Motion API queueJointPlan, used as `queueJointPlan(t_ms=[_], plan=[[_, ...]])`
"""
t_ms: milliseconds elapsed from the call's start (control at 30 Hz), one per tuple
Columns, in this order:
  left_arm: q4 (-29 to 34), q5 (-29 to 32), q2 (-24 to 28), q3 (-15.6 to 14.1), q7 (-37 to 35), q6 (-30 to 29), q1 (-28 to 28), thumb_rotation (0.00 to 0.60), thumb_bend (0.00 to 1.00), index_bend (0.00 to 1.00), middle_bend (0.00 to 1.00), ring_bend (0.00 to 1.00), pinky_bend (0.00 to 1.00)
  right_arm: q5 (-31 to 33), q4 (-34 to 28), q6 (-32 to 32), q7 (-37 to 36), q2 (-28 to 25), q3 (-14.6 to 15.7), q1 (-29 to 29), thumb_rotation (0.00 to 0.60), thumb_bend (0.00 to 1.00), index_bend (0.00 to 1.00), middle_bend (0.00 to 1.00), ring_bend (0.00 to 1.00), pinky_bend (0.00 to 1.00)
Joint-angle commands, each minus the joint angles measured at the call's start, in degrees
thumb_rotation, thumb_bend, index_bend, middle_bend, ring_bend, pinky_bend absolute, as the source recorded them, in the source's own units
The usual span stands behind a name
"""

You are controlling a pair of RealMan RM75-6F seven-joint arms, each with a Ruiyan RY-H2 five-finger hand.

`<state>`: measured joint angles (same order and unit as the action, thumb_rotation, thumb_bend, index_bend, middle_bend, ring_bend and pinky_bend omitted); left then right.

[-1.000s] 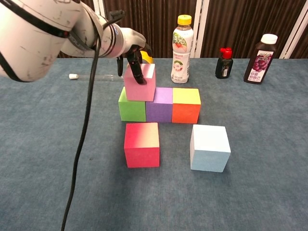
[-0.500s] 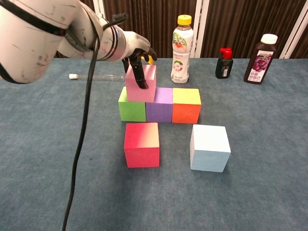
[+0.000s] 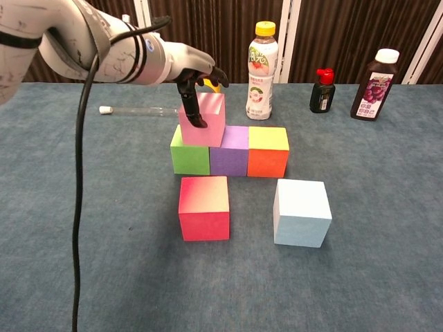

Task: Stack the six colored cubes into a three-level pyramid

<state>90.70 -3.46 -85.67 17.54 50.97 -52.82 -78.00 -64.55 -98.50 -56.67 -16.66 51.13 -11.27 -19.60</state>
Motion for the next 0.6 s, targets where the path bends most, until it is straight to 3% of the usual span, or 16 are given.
queueJointPlan(t_ms=[33, 167, 600], plan=[[-0.8, -1.1, 0.0, -0.9, -0.4, 0.8, -0.3, 0.6, 0.32, 0.0, 0.0, 0.0, 0.13, 0.2, 0.0, 0.0, 0.0, -0.1, 0.0, 0.0, 0.6, 0.2, 0.14, 0.17, 0.1, 0.26], [-1.7, -2.0, -0.3, -1.3, -1.3, 1.3, -0.6, 0.6, 0.32, 0.06, 0.06, 0.01, 0.13, 0.6, 0.0, 0.0, 0.2, 0.0, -0.2, 0.0, 0.6, 0.2, 0.14, 0.17, 0.1, 0.26], [-4.1, -4.9, -2.1, -2.0, -3.3, -0.4, -1.6, 0.6, 0.31, 0.23, 0.34, 0.21, 0.13, 1.6, 0.1, 0.2, 0.7, 0.1, -0.4, 0.0, 0.6, 0.2, 0.14, 0.17, 0.1, 0.26]])
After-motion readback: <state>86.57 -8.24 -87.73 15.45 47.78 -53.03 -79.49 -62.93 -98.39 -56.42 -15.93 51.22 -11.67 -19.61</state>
